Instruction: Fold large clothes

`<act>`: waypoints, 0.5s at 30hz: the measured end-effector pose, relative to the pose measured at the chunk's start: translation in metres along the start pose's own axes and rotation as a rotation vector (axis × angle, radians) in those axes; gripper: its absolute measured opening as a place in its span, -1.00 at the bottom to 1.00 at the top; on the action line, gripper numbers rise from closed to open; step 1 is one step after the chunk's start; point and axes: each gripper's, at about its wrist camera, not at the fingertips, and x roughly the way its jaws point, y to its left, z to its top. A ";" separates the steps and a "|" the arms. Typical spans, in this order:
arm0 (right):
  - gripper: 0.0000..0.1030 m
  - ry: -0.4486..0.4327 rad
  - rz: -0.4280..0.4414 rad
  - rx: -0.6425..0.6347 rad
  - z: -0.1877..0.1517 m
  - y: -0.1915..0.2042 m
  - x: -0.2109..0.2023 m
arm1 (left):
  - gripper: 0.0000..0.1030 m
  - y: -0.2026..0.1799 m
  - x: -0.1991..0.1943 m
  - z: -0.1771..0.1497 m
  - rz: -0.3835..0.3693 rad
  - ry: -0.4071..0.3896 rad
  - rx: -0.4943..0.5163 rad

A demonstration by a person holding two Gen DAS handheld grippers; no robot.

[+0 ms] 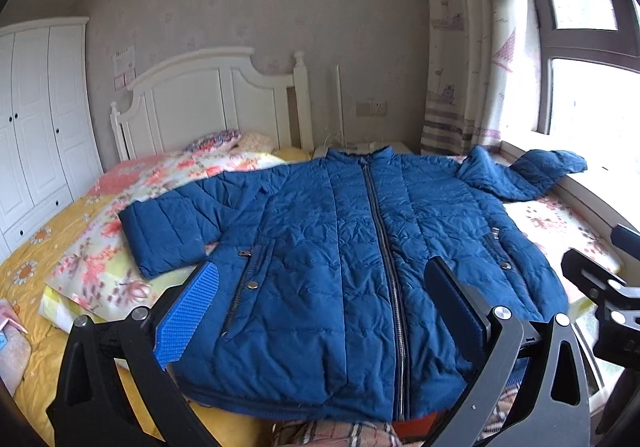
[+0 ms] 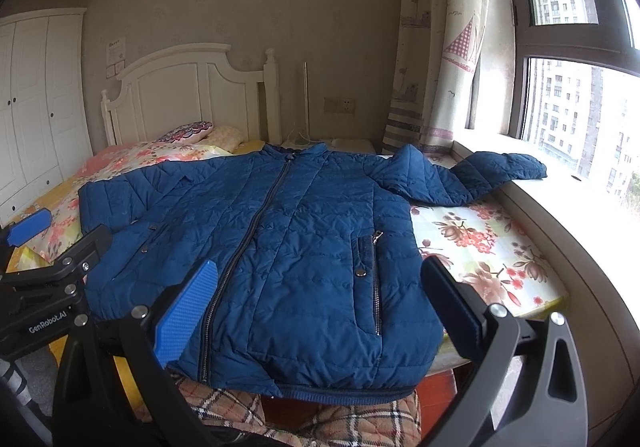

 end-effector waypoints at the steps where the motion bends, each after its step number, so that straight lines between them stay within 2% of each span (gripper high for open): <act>1: 0.96 0.018 0.006 0.011 0.002 -0.006 0.012 | 0.91 -0.003 0.019 0.006 -0.008 0.030 -0.003; 4: 0.96 0.099 -0.002 0.091 0.015 -0.036 0.063 | 0.91 -0.015 0.089 0.030 -0.027 0.144 0.006; 9: 0.96 0.201 -0.121 0.245 0.040 -0.113 0.152 | 0.91 -0.040 0.213 0.071 -0.023 0.317 0.073; 11: 0.96 0.216 -0.143 0.324 0.047 -0.149 0.175 | 0.91 -0.042 0.255 0.080 -0.011 0.375 0.070; 15: 0.96 0.222 -0.202 0.463 0.060 -0.222 0.215 | 0.91 -0.040 0.314 0.092 -0.011 0.439 0.069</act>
